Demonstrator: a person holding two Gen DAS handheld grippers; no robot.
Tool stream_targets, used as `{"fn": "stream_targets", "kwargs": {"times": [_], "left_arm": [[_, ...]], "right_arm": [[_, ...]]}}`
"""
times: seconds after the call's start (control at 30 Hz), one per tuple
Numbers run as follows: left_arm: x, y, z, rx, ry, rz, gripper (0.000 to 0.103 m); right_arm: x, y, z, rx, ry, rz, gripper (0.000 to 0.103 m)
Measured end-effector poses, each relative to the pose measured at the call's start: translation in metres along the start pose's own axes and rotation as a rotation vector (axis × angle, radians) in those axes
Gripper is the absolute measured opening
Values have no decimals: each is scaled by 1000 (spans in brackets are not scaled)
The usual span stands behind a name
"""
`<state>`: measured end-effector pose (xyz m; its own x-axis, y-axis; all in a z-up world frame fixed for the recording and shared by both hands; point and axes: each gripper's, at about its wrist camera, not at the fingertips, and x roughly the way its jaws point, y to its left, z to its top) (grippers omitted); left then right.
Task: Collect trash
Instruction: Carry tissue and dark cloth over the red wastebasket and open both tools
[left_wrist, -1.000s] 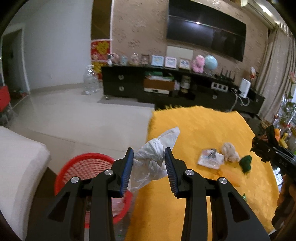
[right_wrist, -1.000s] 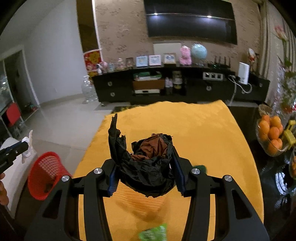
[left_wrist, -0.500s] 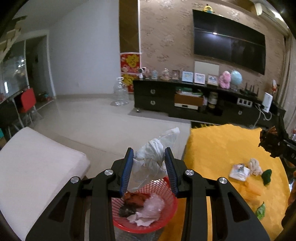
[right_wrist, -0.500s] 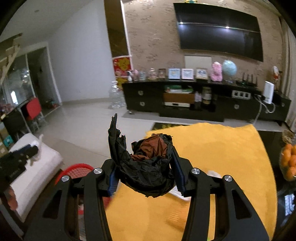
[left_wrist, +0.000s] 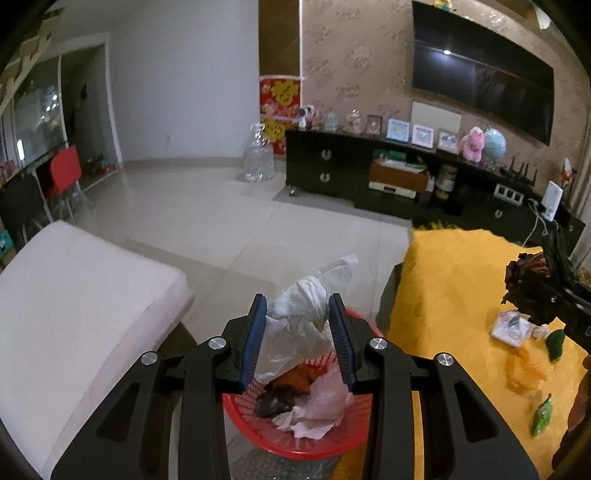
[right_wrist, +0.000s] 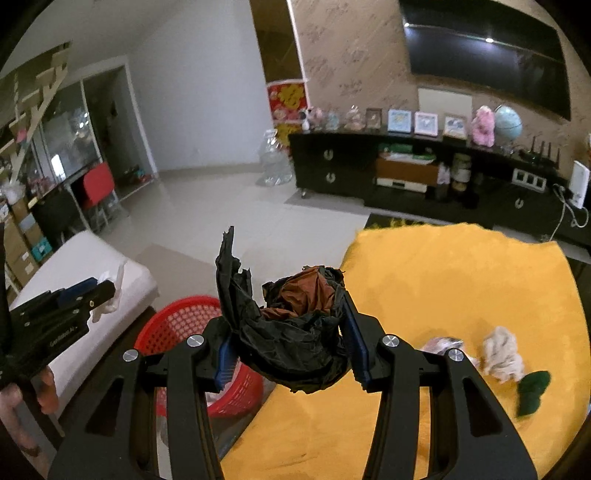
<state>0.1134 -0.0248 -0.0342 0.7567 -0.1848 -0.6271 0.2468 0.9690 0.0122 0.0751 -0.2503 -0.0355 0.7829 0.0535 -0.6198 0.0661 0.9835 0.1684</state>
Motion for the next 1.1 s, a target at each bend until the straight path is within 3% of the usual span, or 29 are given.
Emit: {"fn": "stream_targets", "kwargs": {"times": [0.47, 0.77, 1.1], "left_arm": [[32, 28, -21, -39, 104, 21, 34], [63, 30, -36, -19, 186, 49, 34], [83, 28, -46, -3, 263, 36, 34]], "right_arm": [[60, 52, -6, -110, 109, 115, 47], [105, 65, -31, -117, 222, 177, 48], [135, 77, -44, -123, 262, 223, 51]]}}
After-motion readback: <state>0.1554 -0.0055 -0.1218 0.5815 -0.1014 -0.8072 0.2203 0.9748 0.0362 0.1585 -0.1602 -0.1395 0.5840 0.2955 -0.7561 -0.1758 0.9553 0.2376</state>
